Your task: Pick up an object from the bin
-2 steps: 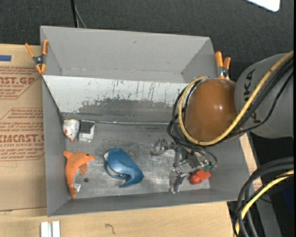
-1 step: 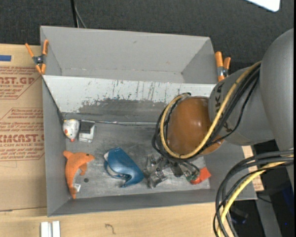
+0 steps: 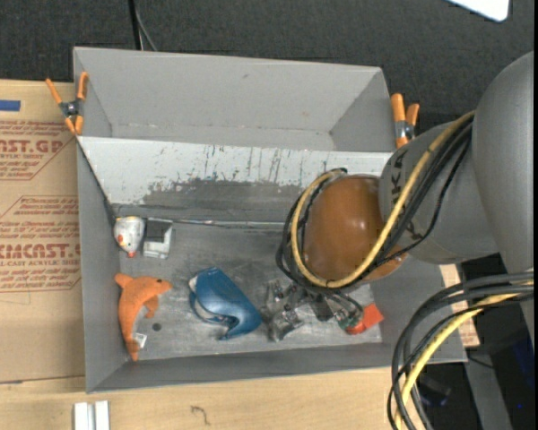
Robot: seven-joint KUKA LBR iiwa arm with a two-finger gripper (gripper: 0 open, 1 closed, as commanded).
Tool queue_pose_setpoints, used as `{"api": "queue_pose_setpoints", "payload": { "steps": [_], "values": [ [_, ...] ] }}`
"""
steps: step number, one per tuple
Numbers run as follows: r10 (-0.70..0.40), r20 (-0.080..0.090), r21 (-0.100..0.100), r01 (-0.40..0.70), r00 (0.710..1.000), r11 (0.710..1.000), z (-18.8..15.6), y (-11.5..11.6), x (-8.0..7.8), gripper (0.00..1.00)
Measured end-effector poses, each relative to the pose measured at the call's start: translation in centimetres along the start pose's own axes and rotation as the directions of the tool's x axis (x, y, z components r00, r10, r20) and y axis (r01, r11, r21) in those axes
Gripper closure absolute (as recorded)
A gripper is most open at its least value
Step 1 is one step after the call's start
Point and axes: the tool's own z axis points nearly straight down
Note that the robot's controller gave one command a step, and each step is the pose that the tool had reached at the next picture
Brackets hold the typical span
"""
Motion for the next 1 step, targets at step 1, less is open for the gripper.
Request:
{"api": "queue_pose_setpoints", "payload": {
  "steps": [1],
  "values": [
    [-0.55, -0.006, -0.006, 0.55, 0.835, 0.835, -12.16, -0.72, 0.54, 1.0]
  ]
}}
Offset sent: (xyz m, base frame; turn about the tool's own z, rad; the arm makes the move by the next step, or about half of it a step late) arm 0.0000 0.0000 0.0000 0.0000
